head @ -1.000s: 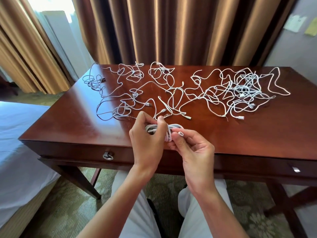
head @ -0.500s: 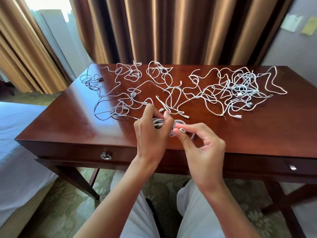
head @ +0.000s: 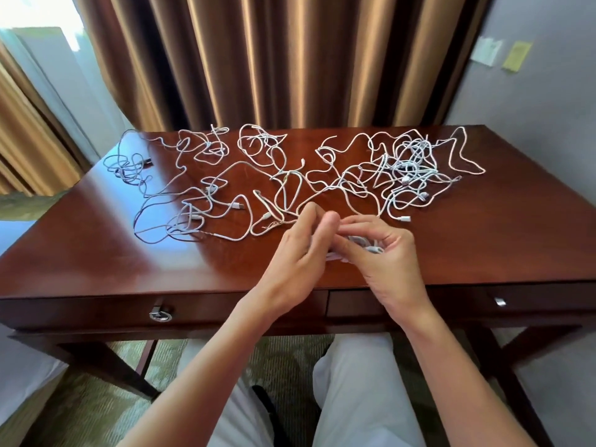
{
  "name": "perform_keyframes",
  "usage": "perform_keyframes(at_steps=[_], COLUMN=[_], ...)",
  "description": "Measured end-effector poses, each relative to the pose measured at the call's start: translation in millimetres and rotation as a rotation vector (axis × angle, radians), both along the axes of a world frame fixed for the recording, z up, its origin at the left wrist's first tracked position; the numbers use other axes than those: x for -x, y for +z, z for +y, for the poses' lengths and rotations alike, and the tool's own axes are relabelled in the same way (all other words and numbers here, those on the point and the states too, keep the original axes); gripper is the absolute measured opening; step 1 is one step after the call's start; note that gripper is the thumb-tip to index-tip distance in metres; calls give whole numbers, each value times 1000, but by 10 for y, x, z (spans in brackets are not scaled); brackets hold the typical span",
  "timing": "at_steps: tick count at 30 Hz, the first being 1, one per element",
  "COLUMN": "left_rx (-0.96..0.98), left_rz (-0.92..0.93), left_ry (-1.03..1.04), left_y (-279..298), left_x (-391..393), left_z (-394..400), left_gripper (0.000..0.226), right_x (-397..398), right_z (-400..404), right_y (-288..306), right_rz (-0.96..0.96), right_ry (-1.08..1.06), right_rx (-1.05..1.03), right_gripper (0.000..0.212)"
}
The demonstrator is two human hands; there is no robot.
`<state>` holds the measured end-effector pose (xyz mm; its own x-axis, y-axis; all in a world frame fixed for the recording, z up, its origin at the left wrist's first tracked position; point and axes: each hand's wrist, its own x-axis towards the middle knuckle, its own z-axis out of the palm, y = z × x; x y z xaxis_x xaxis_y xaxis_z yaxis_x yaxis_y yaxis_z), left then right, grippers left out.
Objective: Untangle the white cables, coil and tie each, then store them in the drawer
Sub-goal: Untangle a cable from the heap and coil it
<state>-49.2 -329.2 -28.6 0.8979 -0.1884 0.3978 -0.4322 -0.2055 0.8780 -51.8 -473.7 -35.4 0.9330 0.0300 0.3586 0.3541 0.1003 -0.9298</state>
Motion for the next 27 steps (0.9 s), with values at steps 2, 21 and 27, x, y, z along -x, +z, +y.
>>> perform_keyframes(at_steps=[2, 21, 27], left_rx=[-60, -143, -325], left_rz=[11, 112, 47], left_ry=[-41, -260, -277], left_y=[-24, -269, -373], left_x=[-52, -732, -990], left_z=[-86, -1687, -2365], left_gripper=[33, 19, 23], right_x=[0, -64, -268], right_z=[-122, -1953, -2552], right_y=[-12, -288, -505], right_rz=[-23, 186, 248], right_ry=[-68, -474, -628], right_rx=[78, 414, 608], right_gripper=[12, 37, 38])
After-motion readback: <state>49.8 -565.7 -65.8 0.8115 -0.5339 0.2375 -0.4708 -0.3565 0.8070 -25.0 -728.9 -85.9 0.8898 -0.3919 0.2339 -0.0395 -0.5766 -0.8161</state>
